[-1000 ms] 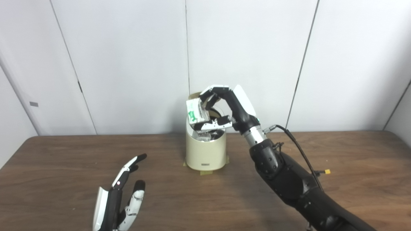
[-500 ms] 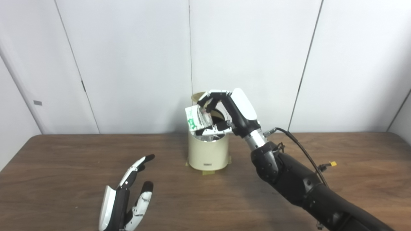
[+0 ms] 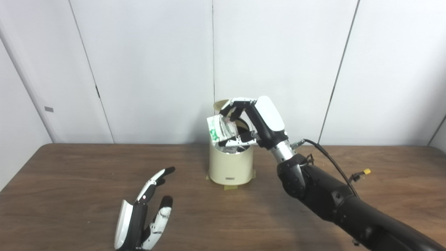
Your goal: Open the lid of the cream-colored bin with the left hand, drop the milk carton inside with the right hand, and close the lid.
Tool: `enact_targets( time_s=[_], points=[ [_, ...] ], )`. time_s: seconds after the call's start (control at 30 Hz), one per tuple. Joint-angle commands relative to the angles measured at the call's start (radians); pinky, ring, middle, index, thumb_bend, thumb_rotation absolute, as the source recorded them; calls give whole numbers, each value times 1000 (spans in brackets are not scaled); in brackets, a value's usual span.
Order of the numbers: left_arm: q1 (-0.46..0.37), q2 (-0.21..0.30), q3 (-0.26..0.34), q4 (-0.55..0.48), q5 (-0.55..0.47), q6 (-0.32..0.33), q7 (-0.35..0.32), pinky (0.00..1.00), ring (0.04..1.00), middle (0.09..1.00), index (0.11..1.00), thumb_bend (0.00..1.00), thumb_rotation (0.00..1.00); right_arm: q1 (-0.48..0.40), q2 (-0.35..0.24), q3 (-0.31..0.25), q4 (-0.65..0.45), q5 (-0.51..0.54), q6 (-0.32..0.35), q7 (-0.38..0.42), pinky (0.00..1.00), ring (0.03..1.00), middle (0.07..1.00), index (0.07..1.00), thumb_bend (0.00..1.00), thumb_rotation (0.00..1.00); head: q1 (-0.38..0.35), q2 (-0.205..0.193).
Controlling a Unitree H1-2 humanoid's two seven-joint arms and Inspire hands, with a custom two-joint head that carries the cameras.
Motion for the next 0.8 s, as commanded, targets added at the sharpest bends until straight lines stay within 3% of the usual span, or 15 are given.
enact_targets(
  time_s=[0.0,0.77],
  points=[
    [79,-60,-29,40,-3,-17,13,831,881,864,843,362,856,-66,-4,-7,-8,2,-28,-49,412,461,525,437,515,0,5,4],
    [83,-58,-35,32,2,-15,14,822,876,857,835,358,862,-38,16,-21,49,8,-28,-79,436,472,522,433,515,0,4,12]
  ],
)
